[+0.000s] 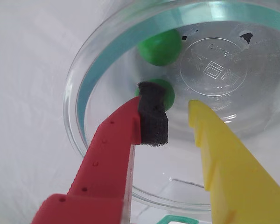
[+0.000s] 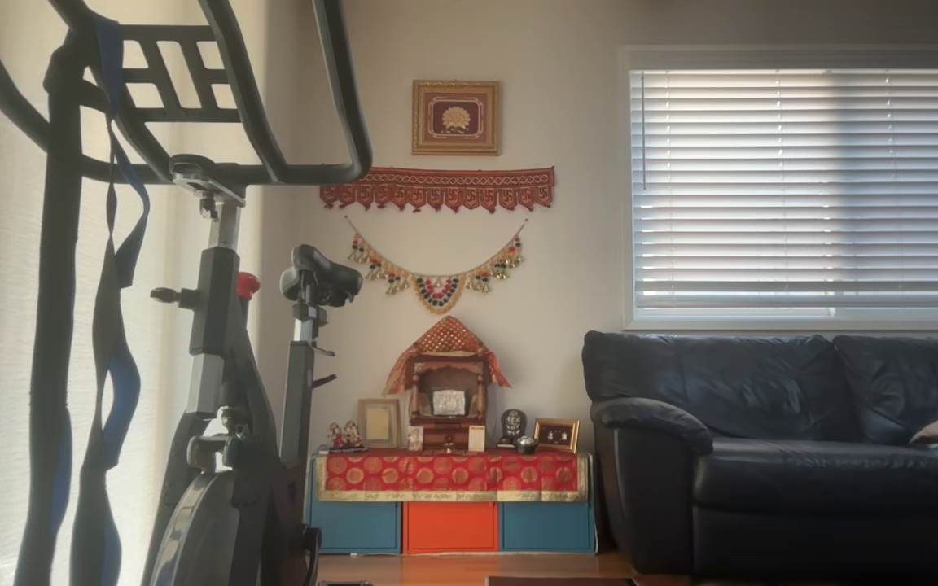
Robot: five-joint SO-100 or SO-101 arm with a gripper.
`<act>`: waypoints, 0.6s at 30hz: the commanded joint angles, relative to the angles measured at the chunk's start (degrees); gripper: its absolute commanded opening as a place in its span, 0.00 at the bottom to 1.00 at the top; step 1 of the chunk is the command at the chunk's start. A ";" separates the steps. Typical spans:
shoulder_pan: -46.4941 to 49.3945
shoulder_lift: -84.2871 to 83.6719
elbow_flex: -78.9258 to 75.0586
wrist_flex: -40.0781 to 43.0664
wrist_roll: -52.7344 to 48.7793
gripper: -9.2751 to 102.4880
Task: Sort medicines into box.
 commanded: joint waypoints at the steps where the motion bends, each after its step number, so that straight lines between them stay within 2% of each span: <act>1: -0.09 2.90 -0.53 -0.35 -0.44 0.19; 11: 0.97 6.59 1.49 -1.76 -2.20 0.25; 18: 0.97 9.40 4.22 -3.87 -2.81 0.26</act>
